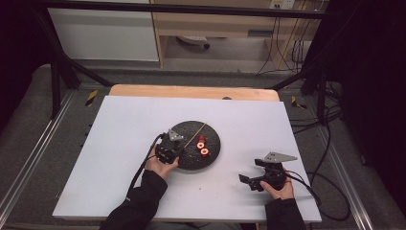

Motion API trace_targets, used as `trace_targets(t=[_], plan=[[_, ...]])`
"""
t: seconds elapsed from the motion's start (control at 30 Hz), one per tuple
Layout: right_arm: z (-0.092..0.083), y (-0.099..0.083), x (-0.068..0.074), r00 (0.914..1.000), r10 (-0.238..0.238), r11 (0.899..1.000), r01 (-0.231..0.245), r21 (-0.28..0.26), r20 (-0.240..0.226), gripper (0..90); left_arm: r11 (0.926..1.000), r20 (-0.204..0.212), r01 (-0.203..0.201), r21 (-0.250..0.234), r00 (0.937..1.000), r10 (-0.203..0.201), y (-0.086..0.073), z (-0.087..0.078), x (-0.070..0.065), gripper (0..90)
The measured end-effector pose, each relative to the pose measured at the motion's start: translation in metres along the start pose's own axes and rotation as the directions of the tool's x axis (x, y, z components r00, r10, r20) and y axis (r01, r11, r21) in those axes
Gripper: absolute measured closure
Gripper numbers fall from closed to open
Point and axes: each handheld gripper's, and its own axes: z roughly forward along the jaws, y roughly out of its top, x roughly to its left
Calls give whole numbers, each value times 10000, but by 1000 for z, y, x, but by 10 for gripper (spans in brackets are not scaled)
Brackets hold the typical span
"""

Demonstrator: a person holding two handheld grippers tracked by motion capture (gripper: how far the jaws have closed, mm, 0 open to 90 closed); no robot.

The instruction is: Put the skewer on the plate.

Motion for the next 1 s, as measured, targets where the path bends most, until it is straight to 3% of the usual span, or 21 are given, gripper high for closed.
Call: trace_targets(t=[0.17, 0.37, 0.73, 0.83, 1.0], plan=[[0, 0, 0, 10000, -6, 10000, 6, 15, -17, 13, 10000, 52, -5, -21, 10000, 5, 0, -1, 0, 864], [0, 0, 0, 10000, -22, 10000, 22, -8, -13, 11, 9996, 361, -64, -281, 9993, 74, -2, -11, 4, 760], [-1, 0, 0, 10000, -9, 10000, 9, 20, 12, 8, 9945, 928, -102, -1041, 9955, 199, -16, -48, 21, 400], [-1, 0, 0, 10000, 5, 10000, -6, 38, 36, 7, 9920, 788, -364, -1206, 9958, 462, -24, -58, 28, 292], [-1, 0, 0, 10000, 20, 10000, -20, 40, 15, 7, 9895, 718, -404, -1387, 9961, 507, -44, -73, 40, 142]])
